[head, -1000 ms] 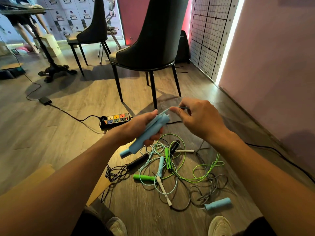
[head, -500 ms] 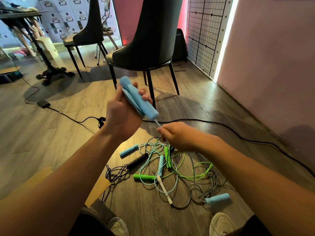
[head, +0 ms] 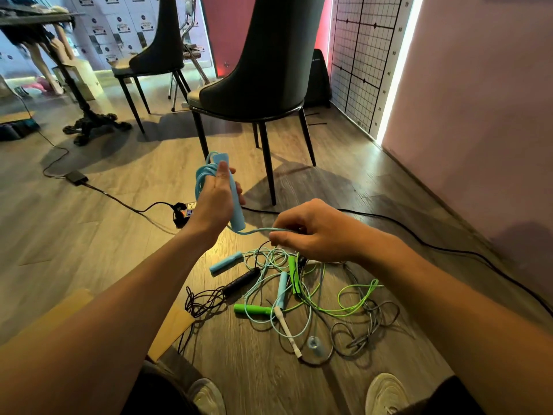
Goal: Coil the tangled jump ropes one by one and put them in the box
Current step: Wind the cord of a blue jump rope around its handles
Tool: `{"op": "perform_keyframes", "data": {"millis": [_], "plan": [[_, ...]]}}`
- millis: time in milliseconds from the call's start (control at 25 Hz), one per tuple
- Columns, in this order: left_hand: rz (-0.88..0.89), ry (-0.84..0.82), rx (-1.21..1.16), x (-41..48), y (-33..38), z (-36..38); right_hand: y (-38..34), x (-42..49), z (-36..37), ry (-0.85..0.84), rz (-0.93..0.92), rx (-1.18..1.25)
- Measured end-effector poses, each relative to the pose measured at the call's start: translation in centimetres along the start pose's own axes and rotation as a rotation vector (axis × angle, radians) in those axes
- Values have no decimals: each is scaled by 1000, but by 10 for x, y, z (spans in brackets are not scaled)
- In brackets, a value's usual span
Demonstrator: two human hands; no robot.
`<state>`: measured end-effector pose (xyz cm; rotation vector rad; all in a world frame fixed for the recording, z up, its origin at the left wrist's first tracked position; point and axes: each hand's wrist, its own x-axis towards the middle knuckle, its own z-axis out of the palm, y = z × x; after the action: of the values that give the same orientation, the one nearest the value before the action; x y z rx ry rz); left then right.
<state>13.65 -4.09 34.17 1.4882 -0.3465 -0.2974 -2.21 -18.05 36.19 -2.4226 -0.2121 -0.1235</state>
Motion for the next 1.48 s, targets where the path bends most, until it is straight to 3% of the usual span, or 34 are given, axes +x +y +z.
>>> {"op": "perform_keyframes", "data": {"millis": [120, 240, 400, 520, 640, 720, 840, 960, 1080, 1280, 1480], "plan": [[-90, 98, -253, 5, 5, -4, -4, -1, 1, -7, -26, 31], [-32, 6, -39, 5, -1, -12, -4, 0, -1, 115, -33, 23], [109, -376, 531, -11, 1, 6, 3, 1, -13, 396, -20, -10], [-119, -772, 716, -33, 7, 21, 4, -1, -21, 650, 59, 36], [-363, -930, 414, -46, 14, 30, 15, -6, -33, 829, 189, 83], [-455, -979, 218, -47, 24, 30, 25, -11, -37, 860, 262, 61], [-572, -1068, 20, -49, 34, 29, 31, -12, -30, 851, 284, -15], [-587, -1117, -309, -47, 37, 29, 29, -5, -23, 737, 322, -23], [-465, -1009, -659, -40, 41, 28, 25, -1, -16, 555, 362, 25], [-269, -482, -1048, -29, 43, 11, 23, -1, -2, 171, 494, 97], [-174, 14, -851, -11, 34, 4, 7, 3, 5, -69, 392, 103]]}}
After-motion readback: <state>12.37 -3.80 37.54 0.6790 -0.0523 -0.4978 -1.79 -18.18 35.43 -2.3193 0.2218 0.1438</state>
